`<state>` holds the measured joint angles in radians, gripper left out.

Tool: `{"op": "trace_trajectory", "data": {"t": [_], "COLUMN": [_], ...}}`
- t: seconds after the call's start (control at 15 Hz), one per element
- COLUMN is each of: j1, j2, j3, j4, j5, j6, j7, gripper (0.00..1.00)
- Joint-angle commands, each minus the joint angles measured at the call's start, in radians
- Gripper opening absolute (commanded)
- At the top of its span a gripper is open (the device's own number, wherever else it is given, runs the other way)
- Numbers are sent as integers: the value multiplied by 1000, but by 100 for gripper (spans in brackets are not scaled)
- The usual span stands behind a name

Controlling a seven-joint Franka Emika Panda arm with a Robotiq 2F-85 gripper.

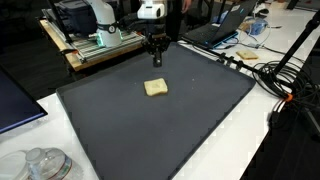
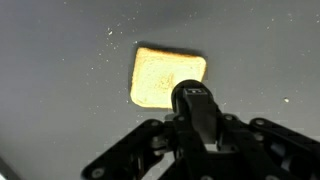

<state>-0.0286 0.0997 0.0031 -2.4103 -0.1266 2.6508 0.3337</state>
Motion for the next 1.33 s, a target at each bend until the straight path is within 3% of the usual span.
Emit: {"op": "trace_trajectory", "data": {"t": [0.0, 0.13, 0.2, 0.67, 1.27], "j1": [19, 21, 21, 5, 13], "j2": [17, 32, 33, 114, 231], "j3": [-19, -21, -21, -4, -34], "j4": [12, 24, 26, 71, 161], "j5": [6, 7, 7, 134, 119], "j6": [-1, 1, 1, -15, -41], "j7": [-6, -7, -7, -166, -144], "gripper": [22, 22, 5, 5, 5]}}
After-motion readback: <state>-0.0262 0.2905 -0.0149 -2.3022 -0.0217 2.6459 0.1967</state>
